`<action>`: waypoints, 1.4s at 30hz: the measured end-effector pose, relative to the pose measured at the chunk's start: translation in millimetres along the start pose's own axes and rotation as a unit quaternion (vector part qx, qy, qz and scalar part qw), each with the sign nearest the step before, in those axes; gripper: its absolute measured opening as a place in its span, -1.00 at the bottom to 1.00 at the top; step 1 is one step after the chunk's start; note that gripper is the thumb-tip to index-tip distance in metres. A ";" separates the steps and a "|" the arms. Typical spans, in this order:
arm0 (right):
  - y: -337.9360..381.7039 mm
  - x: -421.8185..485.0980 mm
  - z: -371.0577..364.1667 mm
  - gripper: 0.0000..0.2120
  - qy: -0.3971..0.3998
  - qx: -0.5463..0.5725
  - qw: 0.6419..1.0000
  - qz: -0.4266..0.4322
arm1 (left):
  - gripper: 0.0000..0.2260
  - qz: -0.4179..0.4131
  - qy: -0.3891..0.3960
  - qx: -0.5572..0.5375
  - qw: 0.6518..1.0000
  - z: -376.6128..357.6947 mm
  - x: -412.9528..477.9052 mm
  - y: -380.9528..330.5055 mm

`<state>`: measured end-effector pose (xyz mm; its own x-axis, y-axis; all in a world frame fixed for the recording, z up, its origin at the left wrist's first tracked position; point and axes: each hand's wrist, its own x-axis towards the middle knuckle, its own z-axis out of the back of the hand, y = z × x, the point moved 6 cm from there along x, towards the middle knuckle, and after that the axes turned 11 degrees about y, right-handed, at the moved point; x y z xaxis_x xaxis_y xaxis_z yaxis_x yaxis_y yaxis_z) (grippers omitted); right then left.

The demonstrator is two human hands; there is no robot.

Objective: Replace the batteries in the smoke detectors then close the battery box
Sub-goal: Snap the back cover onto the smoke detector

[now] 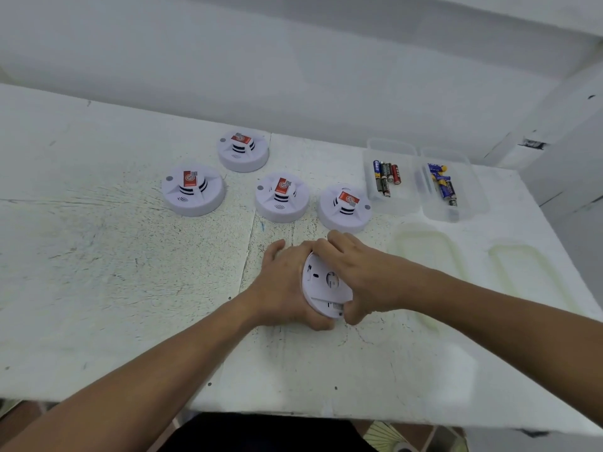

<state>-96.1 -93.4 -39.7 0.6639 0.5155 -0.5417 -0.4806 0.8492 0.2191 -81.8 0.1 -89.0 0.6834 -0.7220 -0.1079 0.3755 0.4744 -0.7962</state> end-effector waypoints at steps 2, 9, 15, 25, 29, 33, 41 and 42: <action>0.0 0.0 0.6 -0.03 -0.001 0.002 1.000 0.005 | -0.26 0.001 0.004 0.004 1.000 -0.1 0.6 0.0; -0.5 1.2 -1.4 -0.01 -0.004 -0.015 1.000 0.014 | -0.29 0.006 0.021 0.016 1.000 -2.8 3.2 5.8; 0.0 3.4 -1.1 -0.06 0.000 -0.040 0.999 0.020 | -0.33 0.009 0.036 0.015 0.999 -1.3 2.3 3.9; 1.0 5.8 -2.3 -0.13 0.011 -0.069 0.997 0.023 | -0.34 0.008 0.045 -0.003 0.999 0.9 1.9 0.9; 3.5 6.6 -1.4 -0.15 0.019 -0.121 0.992 0.028 | -0.33 0.013 0.045 0.000 0.999 1.2 2.0 2.4; 2.8 6.6 -1.5 -0.16 0.018 -0.129 0.991 0.031 | -0.33 0.014 0.047 -0.001 0.999 1.5 2.6 1.8; -12.3 -3.4 3.3 -0.29 0.006 0.065 0.997 0.032 | -0.28 0.020 0.028 0.008 0.999 4.7 -0.9 -1.6; -15.6 -7.6 4.7 -0.34 -0.006 0.109 0.994 0.032 | -0.27 0.014 0.017 0.017 1.000 6.2 -1.3 -3.6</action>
<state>-91.0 -110.0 -35.2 0.6443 0.5687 -0.5113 -0.3873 0.8191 0.4231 -80.2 2.4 -82.3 0.6724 -0.7246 -0.1511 0.3771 0.5110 -0.7724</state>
